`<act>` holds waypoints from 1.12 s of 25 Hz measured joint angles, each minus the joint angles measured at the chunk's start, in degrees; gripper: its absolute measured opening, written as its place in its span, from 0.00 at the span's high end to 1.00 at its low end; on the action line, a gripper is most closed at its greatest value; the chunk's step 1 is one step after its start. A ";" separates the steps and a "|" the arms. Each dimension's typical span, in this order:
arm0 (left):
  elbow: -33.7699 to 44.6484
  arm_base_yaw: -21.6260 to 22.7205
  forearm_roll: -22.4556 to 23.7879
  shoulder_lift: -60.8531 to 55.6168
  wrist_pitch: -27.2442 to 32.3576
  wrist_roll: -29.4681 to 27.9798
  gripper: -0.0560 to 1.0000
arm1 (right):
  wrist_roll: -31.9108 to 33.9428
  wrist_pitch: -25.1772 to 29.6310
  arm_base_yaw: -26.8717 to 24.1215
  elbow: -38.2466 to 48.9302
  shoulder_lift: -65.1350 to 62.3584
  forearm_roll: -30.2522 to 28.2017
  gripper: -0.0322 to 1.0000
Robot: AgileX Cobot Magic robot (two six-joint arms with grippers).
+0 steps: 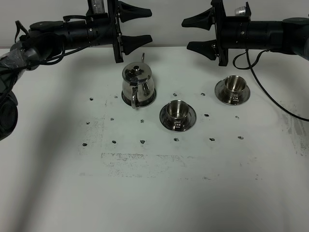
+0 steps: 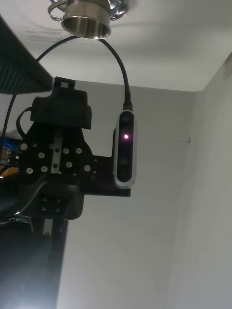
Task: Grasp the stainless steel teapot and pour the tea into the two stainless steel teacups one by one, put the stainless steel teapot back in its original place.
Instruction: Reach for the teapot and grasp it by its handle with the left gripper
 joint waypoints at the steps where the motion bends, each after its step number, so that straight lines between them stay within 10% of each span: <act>1: 0.00 0.05 0.12 0.00 0.00 0.14 0.39 | -0.59 0.00 0.00 0.00 0.00 0.00 0.39; 16: 0.00 4.11 3.52 0.00 6.32 2.76 0.39 | -11.12 8.41 -6.07 0.00 0.00 -3.70 0.45; 28: 0.00 7.34 18.91 -4.25 6.38 2.11 0.39 | -11.55 9.36 -11.96 0.00 -1.31 -13.23 0.47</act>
